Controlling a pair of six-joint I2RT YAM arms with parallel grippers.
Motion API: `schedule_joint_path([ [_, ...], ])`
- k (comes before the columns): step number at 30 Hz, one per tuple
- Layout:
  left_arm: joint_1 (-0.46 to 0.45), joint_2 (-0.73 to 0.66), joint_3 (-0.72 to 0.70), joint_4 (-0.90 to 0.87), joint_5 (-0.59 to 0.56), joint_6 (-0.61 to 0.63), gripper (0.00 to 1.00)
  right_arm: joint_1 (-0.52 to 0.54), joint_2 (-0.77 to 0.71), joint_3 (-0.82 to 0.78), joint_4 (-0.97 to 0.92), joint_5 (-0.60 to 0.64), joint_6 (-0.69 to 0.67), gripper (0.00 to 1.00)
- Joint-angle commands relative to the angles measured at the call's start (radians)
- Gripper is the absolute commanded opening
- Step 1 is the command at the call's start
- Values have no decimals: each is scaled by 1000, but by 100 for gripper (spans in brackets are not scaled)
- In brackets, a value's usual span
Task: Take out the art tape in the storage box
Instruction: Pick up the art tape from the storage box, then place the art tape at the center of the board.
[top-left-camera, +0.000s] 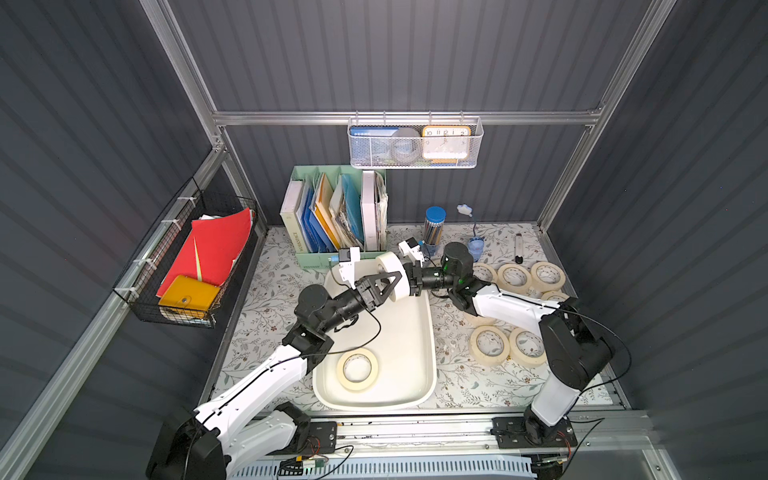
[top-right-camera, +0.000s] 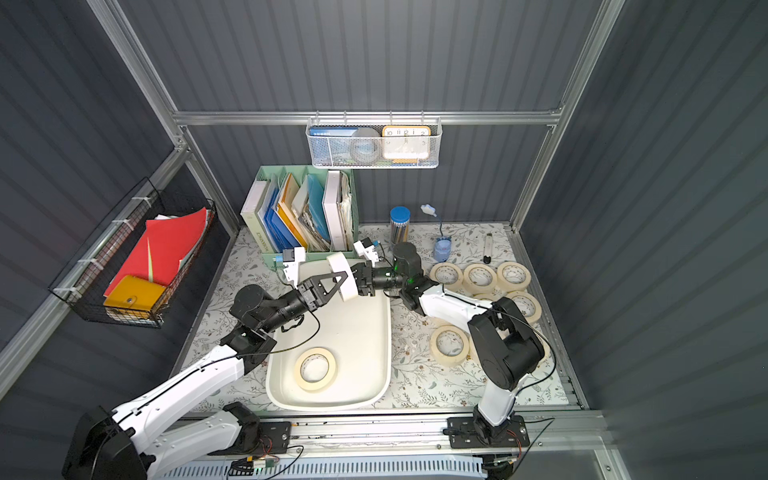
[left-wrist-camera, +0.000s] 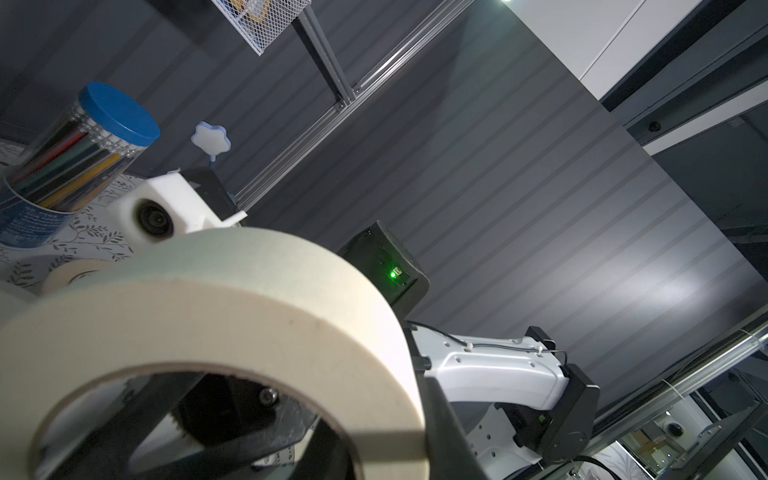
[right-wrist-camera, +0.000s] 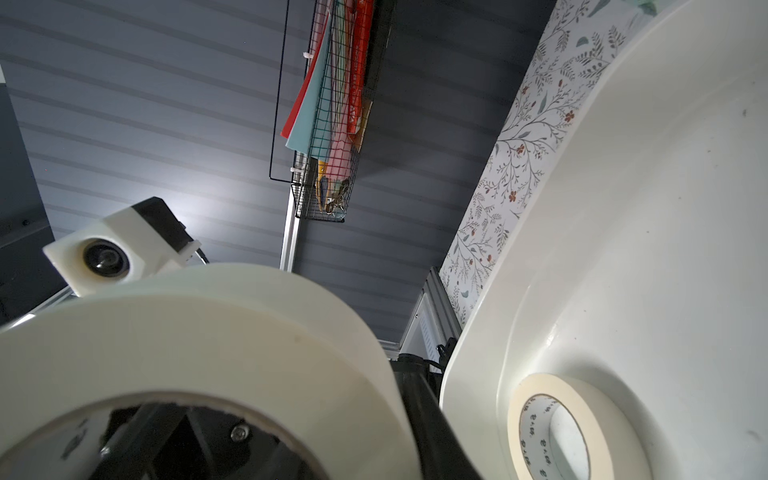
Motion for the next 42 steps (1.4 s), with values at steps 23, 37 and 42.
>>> schedule_joint_path([
  [23,-11,-45,291,-1070,-379,498,96,-234,-382,235,-1468,907,-778,0],
  [37,-169,102,269,-1402,-532,354,82,-210,-184,243,-1659,1113,-866,0],
  [42,-213,108,220,-1389,-541,282,78,-191,-96,275,-1634,1123,-886,0],
])
